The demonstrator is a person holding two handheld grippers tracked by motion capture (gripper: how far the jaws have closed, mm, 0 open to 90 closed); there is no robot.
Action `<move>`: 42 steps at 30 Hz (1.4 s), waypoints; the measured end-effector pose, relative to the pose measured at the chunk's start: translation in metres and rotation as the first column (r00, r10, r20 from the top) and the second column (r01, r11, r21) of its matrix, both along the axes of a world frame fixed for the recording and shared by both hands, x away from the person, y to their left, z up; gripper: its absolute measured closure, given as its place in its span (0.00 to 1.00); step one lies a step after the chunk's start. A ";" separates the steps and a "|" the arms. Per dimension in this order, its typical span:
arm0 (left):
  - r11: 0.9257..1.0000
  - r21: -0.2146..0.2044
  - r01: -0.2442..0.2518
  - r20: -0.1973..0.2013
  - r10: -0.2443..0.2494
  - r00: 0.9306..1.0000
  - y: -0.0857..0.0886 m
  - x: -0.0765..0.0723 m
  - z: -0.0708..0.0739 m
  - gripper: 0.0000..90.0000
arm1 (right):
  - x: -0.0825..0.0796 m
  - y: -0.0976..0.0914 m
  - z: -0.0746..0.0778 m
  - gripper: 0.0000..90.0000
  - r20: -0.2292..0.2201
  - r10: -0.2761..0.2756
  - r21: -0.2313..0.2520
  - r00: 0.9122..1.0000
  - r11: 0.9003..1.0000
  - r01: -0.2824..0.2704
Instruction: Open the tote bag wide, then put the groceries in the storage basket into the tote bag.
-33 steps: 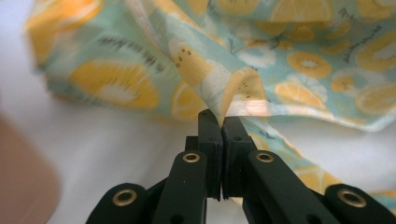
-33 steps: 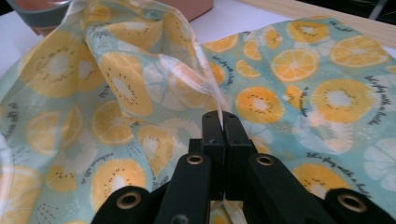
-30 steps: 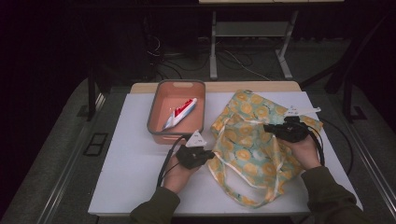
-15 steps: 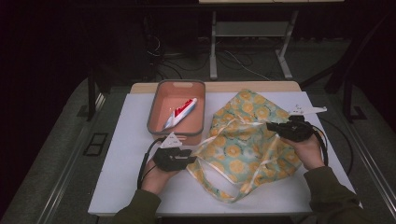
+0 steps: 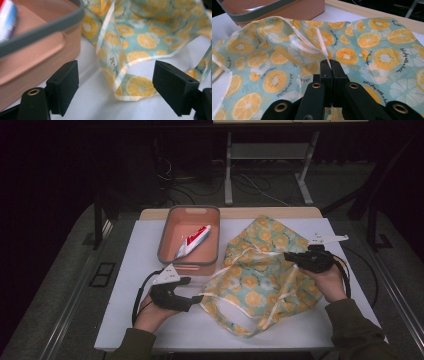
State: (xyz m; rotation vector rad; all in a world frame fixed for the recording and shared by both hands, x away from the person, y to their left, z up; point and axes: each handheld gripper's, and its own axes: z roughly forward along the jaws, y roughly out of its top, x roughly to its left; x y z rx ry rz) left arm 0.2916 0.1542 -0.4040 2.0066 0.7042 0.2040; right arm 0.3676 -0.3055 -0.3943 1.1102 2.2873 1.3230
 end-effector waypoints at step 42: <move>0.994 0.036 -0.099 0.009 0.099 0.995 -0.026 0.133 0.063 0.17 | 0.000 0.003 0.001 0.99 0.004 0.015 0.005 1.000 1.000 -0.015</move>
